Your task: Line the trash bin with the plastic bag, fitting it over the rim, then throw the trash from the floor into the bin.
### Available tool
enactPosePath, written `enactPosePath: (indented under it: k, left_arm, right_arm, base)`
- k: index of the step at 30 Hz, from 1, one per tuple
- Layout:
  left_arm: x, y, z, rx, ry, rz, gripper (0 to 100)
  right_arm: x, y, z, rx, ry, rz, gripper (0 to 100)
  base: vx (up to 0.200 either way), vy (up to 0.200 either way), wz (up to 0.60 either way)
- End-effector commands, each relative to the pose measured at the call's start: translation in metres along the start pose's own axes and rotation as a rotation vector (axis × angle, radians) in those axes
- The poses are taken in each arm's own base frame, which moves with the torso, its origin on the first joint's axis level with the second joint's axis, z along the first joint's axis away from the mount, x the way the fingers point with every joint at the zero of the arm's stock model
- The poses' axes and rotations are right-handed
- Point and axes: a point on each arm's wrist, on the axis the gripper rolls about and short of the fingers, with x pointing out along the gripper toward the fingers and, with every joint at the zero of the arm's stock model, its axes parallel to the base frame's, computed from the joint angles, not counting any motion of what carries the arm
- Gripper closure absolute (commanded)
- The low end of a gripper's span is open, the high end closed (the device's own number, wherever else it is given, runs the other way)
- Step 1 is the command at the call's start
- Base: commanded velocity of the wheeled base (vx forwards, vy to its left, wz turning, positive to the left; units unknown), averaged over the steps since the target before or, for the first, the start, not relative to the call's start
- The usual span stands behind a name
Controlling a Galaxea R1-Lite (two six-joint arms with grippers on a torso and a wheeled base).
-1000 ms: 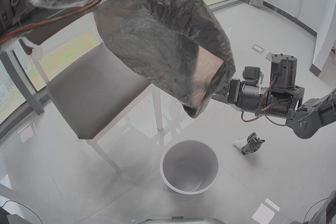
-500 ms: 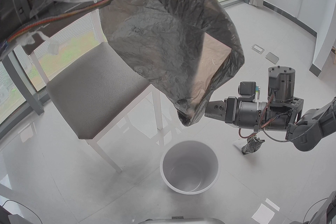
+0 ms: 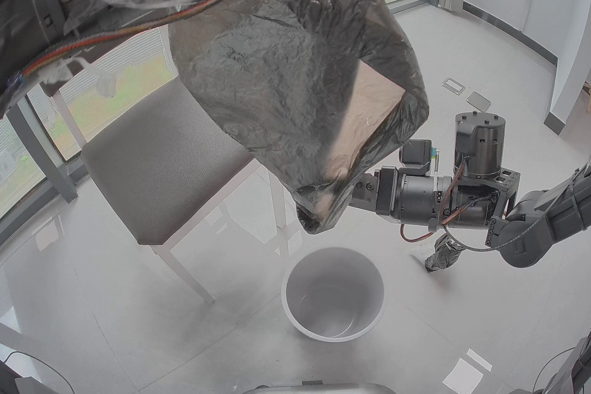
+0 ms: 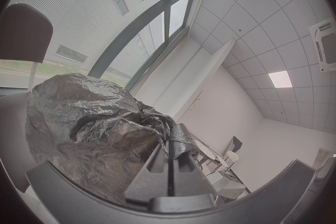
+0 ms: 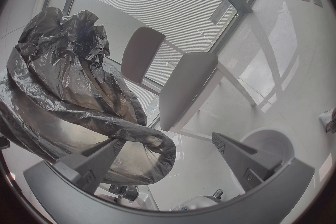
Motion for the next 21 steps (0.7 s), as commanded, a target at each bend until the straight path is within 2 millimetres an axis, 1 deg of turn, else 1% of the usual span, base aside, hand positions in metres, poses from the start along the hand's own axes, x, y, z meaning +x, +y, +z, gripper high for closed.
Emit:
enactPosePath:
  k: [1, 11, 21]
  left_arm:
    - [0.001, 0.000, 0.000, 0.000, -0.013, -0.004, 100]
    - [0.002, -0.003, 0.006, -0.018, -0.068, -0.016, 100]
    - [-0.002, -0.009, 0.012, -0.021, -0.096, -0.025, 100]
  right_arm:
    - [0.011, -0.005, -0.010, 0.006, 0.032, 0.003, 0]
    - [0.029, -0.005, -0.024, -0.003, 0.065, 0.034, 0]
    - [0.034, -0.001, -0.027, -0.007, 0.075, 0.049, 0]
  base:
    - [0.000, 0.000, 0.00]
    - [0.000, 0.000, 0.00]
    - [0.000, 0.000, 0.00]
